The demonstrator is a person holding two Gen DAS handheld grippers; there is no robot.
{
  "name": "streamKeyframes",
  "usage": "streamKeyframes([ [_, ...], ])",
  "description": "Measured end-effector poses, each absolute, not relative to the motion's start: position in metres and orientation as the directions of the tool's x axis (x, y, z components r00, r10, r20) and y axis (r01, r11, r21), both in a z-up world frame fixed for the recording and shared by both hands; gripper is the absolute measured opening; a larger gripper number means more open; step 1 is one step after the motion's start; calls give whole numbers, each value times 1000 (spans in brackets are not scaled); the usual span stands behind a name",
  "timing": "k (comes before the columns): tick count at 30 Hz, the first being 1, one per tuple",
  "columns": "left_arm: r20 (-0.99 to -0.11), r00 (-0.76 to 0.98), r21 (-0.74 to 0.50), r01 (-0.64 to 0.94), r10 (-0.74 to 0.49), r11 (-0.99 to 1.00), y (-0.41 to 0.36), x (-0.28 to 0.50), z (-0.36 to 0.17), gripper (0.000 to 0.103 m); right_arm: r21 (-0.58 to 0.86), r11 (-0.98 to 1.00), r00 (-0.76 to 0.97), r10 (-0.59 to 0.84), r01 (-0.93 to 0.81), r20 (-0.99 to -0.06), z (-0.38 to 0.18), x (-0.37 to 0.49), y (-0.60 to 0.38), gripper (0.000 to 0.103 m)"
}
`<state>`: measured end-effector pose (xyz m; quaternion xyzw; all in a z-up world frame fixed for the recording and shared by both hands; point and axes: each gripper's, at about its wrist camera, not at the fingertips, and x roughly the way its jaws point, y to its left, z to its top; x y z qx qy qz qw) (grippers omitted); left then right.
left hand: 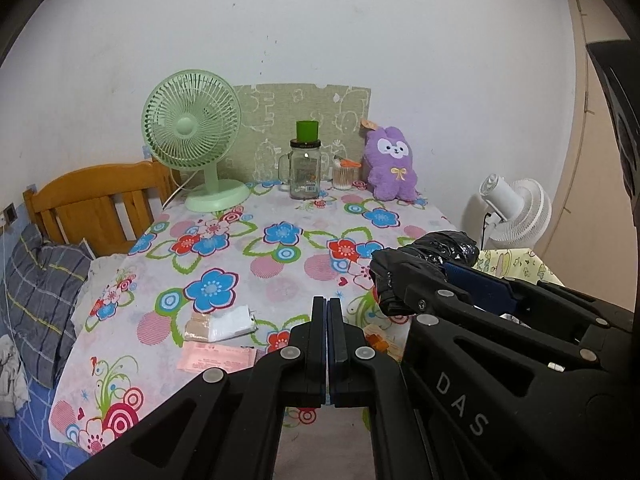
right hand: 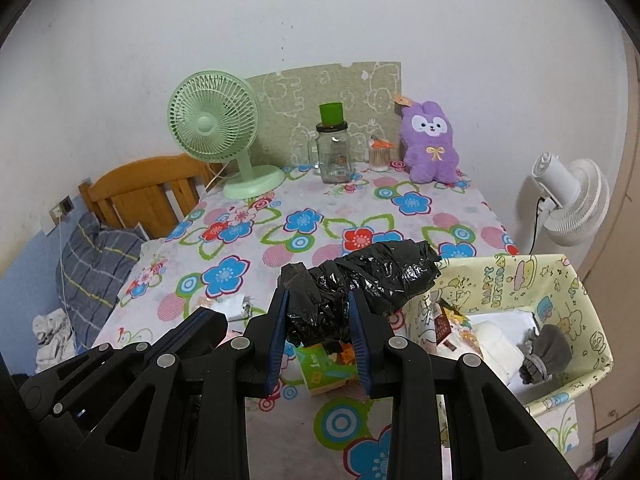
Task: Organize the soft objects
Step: 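Carry the black bundle with the right tool toward the gift box, then grasp the clear striped plastic bag with the left tool while the right tool holds the black bundle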
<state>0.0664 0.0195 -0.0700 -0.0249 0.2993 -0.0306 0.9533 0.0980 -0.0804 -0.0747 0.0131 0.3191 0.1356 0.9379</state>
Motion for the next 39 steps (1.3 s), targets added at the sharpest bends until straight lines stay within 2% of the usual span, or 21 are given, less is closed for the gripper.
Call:
streamKeyframes([
  [1, -575, 815, -68, 43, -74, 997, 20, 67, -72, 2, 111, 963, 757, 263, -247, -598, -76, 98, -80, 33],
  [2, -579, 812, -66, 38, -69, 997, 21, 68, -74, 14, 112, 962, 754, 264, -248, -601, -78, 99, -80, 33],
  [4, -588, 808, -49, 19, -44, 999, 22, 68, -77, 28, 114, 962, 751, 265, -248, -605, -82, 99, -78, 33],
  [9, -618, 786, -56, 3, -37, 998, 31, 67, -91, 42, 124, 958, 729, 277, -258, -626, -94, 100, -72, 33],
  [11, -628, 778, -53, -8, -27, 999, 34, 66, -96, 55, 126, 957, 718, 281, -263, -637, -100, 100, -69, 33],
  [14, -645, 764, -49, -27, -11, 998, 40, 65, -106, 63, 127, 954, 700, 286, -272, -655, -110, 99, -63, 33],
  [17, -661, 750, -50, -47, 2, 998, 46, 63, -114, 67, 126, 953, 685, 288, -277, -670, -119, 98, -57, 32],
  [27, -685, 729, -64, -70, 8, 995, 55, 61, -130, 72, 113, 952, 657, 278, -283, -700, -135, 96, -46, 32],
  [32, -693, 721, -60, -75, 12, 995, 60, 58, -138, 80, 112, 951, 644, 278, -287, -712, -143, 96, -41, 32],
  [39, -718, 696, -45, -63, 12, 997, 66, 54, -155, 82, 108, 955, 625, 264, -277, -735, -158, 91, -35, 32],
])
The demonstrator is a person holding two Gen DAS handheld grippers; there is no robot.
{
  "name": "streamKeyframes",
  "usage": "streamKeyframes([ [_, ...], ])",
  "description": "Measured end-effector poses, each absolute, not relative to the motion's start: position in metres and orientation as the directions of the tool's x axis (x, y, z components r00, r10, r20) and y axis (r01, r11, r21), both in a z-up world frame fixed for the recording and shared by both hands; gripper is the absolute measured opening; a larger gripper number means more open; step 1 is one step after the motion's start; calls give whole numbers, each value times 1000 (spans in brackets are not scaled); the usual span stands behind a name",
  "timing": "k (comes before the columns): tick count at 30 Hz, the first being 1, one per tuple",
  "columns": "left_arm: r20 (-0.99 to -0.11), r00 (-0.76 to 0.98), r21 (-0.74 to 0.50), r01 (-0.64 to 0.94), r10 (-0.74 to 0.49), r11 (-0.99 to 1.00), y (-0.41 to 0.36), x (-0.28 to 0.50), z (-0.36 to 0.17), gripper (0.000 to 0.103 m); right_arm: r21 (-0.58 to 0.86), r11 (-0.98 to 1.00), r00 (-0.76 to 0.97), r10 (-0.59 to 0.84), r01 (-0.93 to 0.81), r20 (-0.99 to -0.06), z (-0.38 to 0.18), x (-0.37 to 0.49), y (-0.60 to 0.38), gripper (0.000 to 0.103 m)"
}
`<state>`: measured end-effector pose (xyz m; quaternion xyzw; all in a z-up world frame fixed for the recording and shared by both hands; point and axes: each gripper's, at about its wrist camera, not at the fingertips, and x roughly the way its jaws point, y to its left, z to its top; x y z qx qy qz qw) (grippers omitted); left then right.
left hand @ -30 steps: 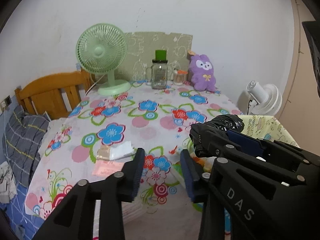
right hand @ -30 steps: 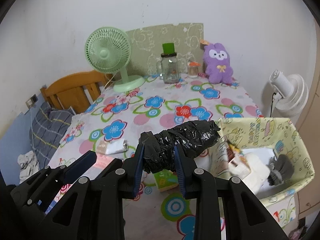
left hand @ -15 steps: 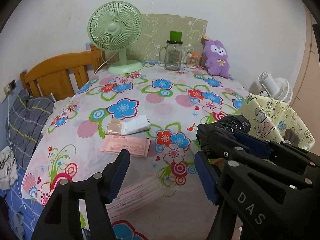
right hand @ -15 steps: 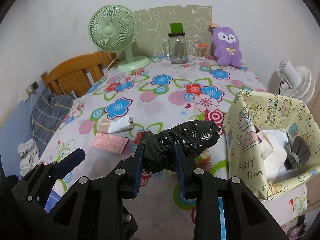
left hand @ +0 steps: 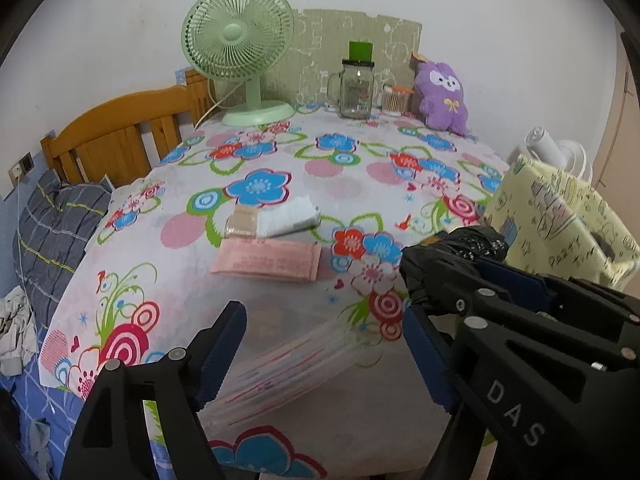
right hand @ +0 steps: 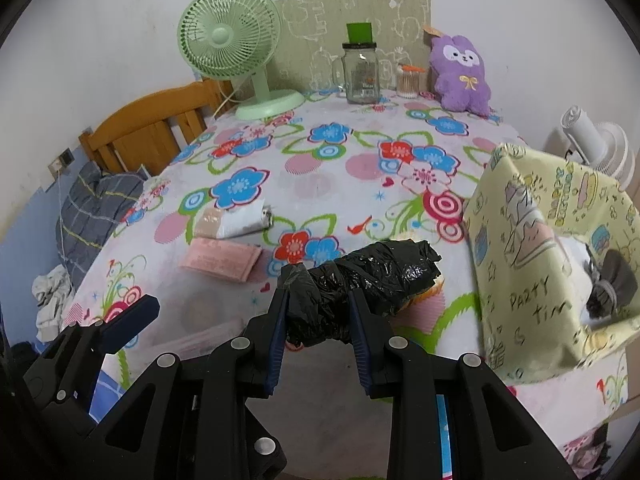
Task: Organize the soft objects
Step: 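Grasp the clear striped plastic bag with the left tool while the right tool holds the black bundle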
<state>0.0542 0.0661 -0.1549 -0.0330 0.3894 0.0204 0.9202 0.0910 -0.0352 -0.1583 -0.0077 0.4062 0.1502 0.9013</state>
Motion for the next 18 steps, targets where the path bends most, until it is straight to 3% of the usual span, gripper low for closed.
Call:
streamKeyframes([
  [18, -773, 634, -37, -71, 17, 997, 83, 58, -192, 82, 63, 961, 618, 222, -269, -754, -173, 87, -18, 32],
])
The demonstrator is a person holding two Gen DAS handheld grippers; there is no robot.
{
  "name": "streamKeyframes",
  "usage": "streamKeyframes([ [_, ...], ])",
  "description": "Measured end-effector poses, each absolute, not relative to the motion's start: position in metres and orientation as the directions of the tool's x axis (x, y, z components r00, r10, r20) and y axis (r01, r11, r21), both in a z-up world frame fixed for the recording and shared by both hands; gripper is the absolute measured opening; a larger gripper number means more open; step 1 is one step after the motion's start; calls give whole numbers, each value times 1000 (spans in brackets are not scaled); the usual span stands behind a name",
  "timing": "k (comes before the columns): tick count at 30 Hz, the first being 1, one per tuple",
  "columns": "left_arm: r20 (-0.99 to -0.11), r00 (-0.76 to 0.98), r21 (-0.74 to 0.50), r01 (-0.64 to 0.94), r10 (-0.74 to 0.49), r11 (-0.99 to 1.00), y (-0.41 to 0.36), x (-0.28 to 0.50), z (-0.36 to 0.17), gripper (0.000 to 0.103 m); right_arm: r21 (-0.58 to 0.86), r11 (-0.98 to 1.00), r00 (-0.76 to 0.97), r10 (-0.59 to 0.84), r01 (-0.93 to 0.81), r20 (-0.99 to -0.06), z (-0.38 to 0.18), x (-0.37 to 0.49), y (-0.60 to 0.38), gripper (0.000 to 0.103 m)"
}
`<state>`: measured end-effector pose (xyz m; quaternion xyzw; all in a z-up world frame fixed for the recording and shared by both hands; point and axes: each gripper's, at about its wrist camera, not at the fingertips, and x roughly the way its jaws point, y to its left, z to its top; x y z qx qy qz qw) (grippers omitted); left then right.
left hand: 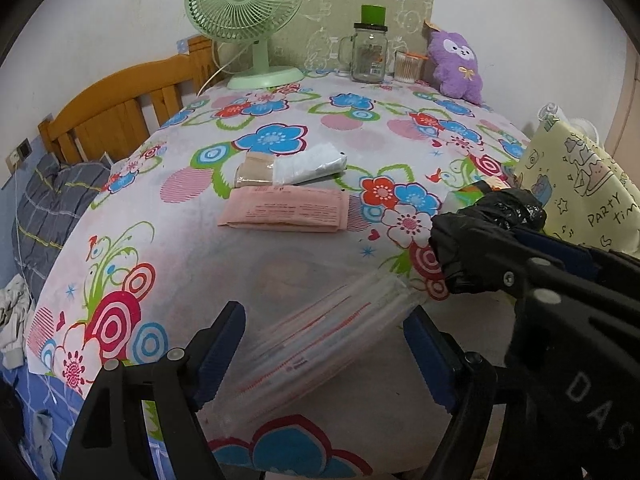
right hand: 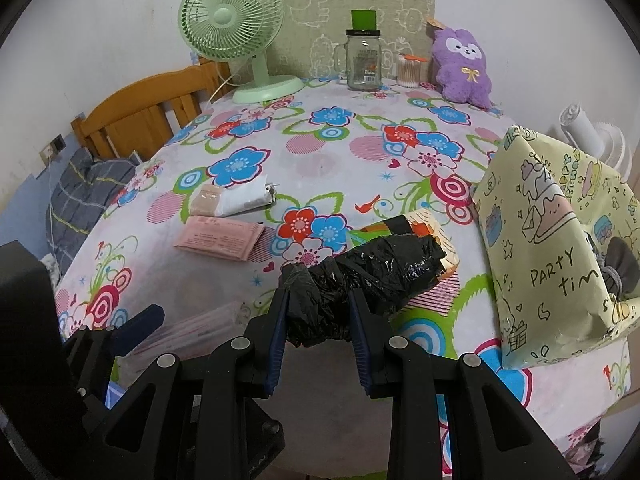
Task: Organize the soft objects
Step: 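Grasp the clear striped plastic bag with the left tool while the right tool holds the black bundle, then carry the clear bag and black bundle with both tools over the gift box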
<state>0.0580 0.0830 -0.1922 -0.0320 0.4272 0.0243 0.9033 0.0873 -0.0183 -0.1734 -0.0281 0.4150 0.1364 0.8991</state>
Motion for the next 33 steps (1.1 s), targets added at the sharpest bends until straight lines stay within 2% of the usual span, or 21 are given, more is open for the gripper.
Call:
streamKeyframes([
  [3, -774, 633, -47, -72, 9, 996, 85, 59, -193, 72, 56, 961, 617, 218, -271, -756, -174, 90, -15, 32],
  [6, -769, 639, -48, -80, 15, 996, 88, 62, -193, 53, 52, 961, 616, 214, -271, -758, -174, 93, -12, 33],
  [8, -768, 641, -53, -81, 12, 995, 91, 63, -192, 37, 49, 961, 616, 213, -272, -759, -174, 94, -10, 33],
  [11, -768, 641, -65, -70, -5, 995, 92, 65, -191, 27, 46, 960, 614, 213, -276, -760, -174, 96, -7, 33],
  [18, -760, 649, -81, -51, -29, 995, 91, 63, -182, 18, 52, 961, 614, 215, -272, -759, -172, 99, -6, 33],
  [33, -704, 710, -67, -56, -8, 996, 84, 56, -139, 17, 82, 954, 645, 257, -290, -719, -140, 91, -15, 33],
])
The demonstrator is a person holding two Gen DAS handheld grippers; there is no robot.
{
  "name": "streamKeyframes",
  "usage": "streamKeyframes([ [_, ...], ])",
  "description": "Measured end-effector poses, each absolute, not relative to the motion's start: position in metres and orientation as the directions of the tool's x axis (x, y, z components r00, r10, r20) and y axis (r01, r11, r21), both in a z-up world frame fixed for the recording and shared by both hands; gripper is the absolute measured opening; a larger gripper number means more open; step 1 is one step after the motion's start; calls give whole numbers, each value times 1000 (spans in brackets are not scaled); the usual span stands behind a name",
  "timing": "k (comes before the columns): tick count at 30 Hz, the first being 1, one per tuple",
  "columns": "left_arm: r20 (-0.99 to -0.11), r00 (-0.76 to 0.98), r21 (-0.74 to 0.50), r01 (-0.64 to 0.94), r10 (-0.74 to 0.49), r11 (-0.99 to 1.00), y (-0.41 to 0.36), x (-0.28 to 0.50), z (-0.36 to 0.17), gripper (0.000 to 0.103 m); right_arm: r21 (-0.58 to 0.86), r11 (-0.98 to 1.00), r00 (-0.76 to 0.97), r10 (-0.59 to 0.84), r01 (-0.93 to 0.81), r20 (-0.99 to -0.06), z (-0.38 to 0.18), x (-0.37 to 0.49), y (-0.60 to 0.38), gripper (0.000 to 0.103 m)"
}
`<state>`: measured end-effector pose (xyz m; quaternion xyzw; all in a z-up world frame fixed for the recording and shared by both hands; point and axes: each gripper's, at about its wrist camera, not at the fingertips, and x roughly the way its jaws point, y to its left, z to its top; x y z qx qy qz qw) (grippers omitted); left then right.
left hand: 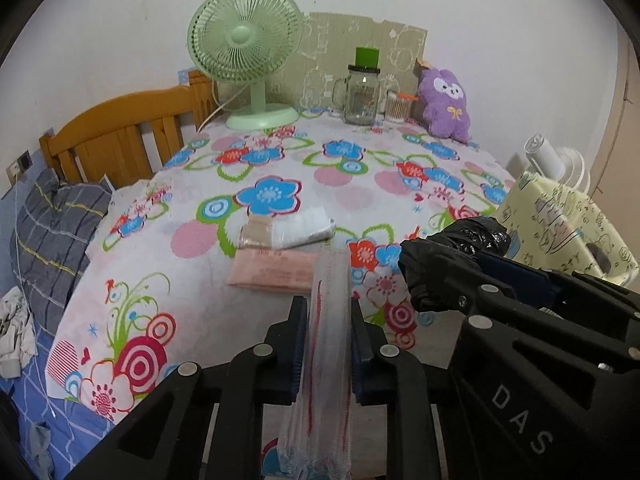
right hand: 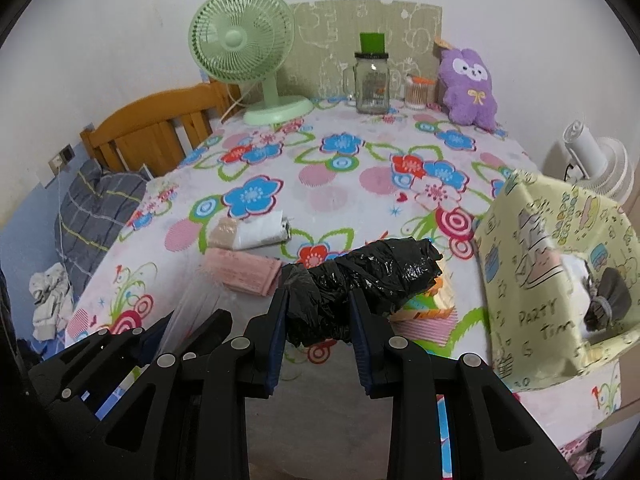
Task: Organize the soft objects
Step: 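Carry the clear bag and black bundle with both tools over the gift box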
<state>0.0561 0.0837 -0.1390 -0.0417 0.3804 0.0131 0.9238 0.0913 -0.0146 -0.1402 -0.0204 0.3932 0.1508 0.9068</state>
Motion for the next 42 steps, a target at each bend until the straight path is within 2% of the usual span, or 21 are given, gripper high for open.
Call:
streamKeyframes([
  [20, -607, 795, -56, -31, -9, 998, 58, 48, -77, 17, 88, 951, 727, 284, -295, -625, -80, 77, -45, 33],
  [42, -565, 822, -55, 44, -67, 998, 0, 63, -47, 19, 75, 970, 793, 231, -229, -564, -47, 83, -105, 33],
])
